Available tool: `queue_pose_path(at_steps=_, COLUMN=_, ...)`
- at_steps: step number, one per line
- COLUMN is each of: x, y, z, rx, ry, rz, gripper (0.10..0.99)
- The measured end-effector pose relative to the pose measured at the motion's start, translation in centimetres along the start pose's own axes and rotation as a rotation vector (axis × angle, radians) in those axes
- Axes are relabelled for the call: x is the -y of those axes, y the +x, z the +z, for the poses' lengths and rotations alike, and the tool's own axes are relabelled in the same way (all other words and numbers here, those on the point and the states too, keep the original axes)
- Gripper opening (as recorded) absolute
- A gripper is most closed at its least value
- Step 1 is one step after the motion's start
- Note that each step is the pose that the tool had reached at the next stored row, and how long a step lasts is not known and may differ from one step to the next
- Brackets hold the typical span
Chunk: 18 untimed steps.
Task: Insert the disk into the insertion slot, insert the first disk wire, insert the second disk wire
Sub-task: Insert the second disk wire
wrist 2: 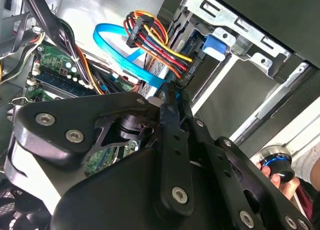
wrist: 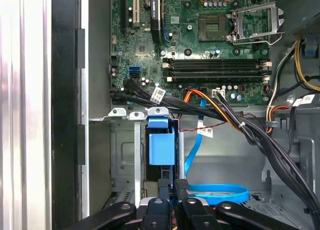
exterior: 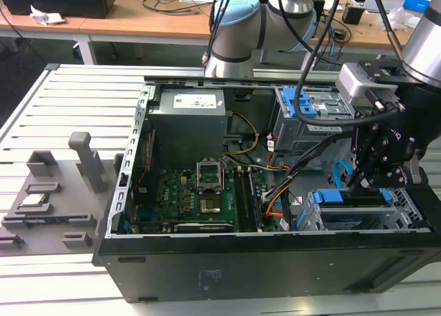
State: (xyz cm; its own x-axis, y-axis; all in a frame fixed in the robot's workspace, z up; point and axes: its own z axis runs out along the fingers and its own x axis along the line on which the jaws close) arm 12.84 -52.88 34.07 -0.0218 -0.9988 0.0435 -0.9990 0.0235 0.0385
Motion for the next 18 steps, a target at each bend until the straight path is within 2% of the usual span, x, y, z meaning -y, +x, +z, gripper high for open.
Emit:
queue_pose_path(at_steps=5, x=0.06, y=-0.02, z=0.53, rx=-0.0003, ry=0.000, rz=0.000, gripper=0.161)
queue_pose_path(at_steps=13, x=0.08, y=-0.04, z=0.66, rx=0.0012, ry=0.000, rz=0.000, gripper=0.173)
queue_pose_path(at_steps=14, x=0.04, y=0.00, z=0.15, rx=0.0003, ry=0.000, rz=0.000, gripper=0.235)
queue_pose_path(at_steps=16, x=-0.09, y=-0.25, z=-3.10, rx=-0.0002, ry=0.000, rz=0.000, gripper=0.235)
queue_pose_path(at_steps=17, x=-0.15, y=-0.27, z=-4.55, rx=-0.0001, ry=0.000, rz=0.000, gripper=0.153)
queue_pose_path(at_steps=18, x=-0.16, y=-0.25, z=-5.00, rx=0.0003, ry=0.000, rz=0.000, gripper=0.106)
